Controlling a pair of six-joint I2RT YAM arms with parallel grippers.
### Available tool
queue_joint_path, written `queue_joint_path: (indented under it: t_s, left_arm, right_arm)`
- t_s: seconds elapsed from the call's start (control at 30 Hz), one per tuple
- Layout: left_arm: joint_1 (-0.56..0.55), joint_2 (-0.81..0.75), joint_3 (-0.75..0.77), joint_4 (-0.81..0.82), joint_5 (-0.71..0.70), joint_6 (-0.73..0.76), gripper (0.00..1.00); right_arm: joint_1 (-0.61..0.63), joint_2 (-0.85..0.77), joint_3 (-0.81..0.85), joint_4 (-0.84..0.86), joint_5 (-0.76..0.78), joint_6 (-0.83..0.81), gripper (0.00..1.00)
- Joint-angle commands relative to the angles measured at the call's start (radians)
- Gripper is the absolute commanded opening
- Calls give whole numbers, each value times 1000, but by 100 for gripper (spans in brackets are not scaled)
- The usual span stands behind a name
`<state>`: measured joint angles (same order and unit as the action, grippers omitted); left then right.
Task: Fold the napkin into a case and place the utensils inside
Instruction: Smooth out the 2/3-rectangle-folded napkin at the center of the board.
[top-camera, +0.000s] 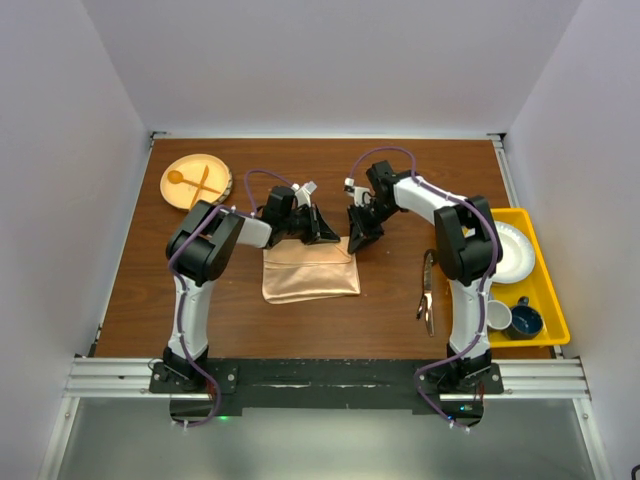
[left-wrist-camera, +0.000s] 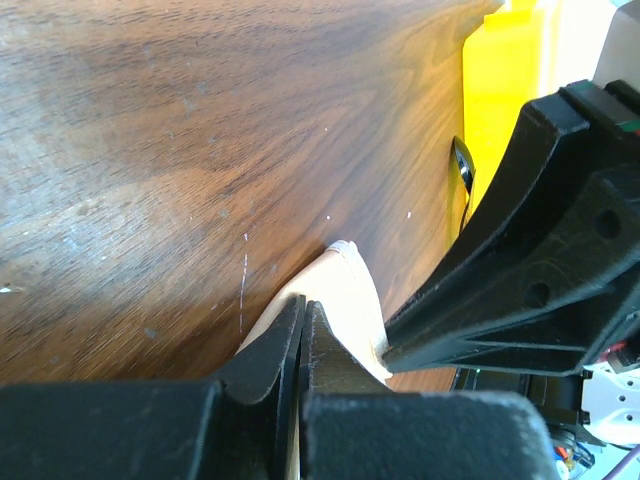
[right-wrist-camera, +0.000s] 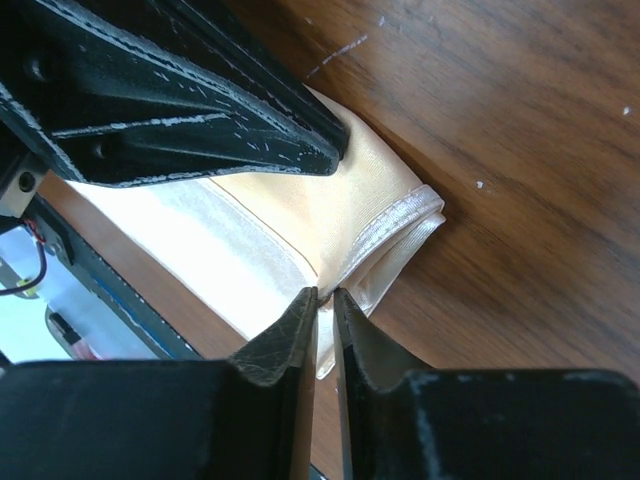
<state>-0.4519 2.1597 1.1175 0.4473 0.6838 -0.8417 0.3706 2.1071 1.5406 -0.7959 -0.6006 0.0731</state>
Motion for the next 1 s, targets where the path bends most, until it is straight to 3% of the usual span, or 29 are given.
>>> queue_joint_path:
  t_s: [0.0, 0.1, 0.47, 0.67, 0.97]
  left_arm:
    - [1, 40, -18, -85, -110, 61, 0]
    - [1, 40, -22, -61, -101, 50, 0]
    - [-4, -61, -70, 209, -35, -72, 15]
    - [-36, -77, -13, 165, -46, -77, 14]
    - [-85, -38, 34, 87, -92, -46, 3]
  right_arm:
    - [-4, -32, -30, 6, -24, -10, 8]
    - [-6, -21, -66, 9, -11, -44, 0]
    - [-6, 34, -120, 60, 59, -59, 0]
    - [-7, 39, -109, 60, 55, -56, 0]
    - [-16, 19, -128, 76, 44, -50, 0]
